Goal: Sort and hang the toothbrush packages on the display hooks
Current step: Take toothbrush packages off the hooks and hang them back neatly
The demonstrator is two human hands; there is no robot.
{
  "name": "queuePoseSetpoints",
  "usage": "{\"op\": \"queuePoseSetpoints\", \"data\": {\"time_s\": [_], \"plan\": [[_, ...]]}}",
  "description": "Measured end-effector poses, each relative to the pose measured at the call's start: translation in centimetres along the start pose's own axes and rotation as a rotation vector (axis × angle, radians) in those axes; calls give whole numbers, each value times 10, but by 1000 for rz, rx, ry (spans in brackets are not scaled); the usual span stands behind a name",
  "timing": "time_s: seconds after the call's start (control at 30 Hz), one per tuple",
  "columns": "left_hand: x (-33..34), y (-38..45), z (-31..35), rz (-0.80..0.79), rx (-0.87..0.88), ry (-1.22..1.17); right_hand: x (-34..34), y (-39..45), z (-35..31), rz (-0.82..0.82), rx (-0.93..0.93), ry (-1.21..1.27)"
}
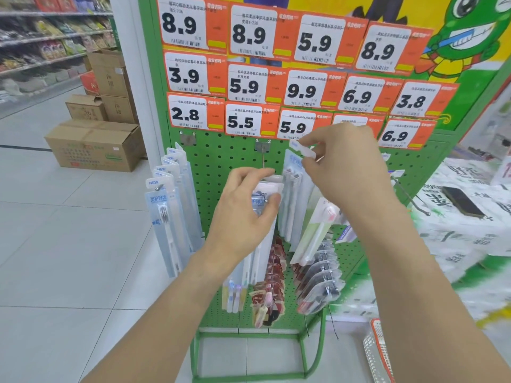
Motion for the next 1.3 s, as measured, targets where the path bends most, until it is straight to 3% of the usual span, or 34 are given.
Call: {"op": "queuePoseSetpoints", "data": {"time_s": [0.27, 0.57, 0.77, 1.0, 1.07, 1.17, 1.23, 1.3], "plan": [[5, 5, -3, -30, -7, 10, -19, -52, 17, 292, -60, 269], [10, 10, -8, -33, 39, 4, -12, -97, 30, 442, 44, 690], [14, 22, -16, -59, 36, -14, 7, -122, 34, 378, 53, 742], [-6, 11, -5, -67, 82, -24, 48, -144, 32, 307, 189, 822], [-21, -4, 4, 15, 96, -36, 55, -150, 32, 268, 231, 852], [-47, -42, 9, 305, 152, -104, 64, -159, 34, 223, 246, 879], [-53, -74, 6, 356, 40, -184, 70, -165, 36, 190, 254, 882], [-43, -106, -2, 203, -161, -224, 77, -170, 38, 147, 283, 917]]}}
Point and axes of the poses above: each hand's wrist, its own y-axis towards the middle knuckle, its own x-axis out of the palm, z = x × y, the point moved 2 cm from there along y, towards the middle knuckle, and after that the axes turned 6 degrees about z, right-handed, at the moved point
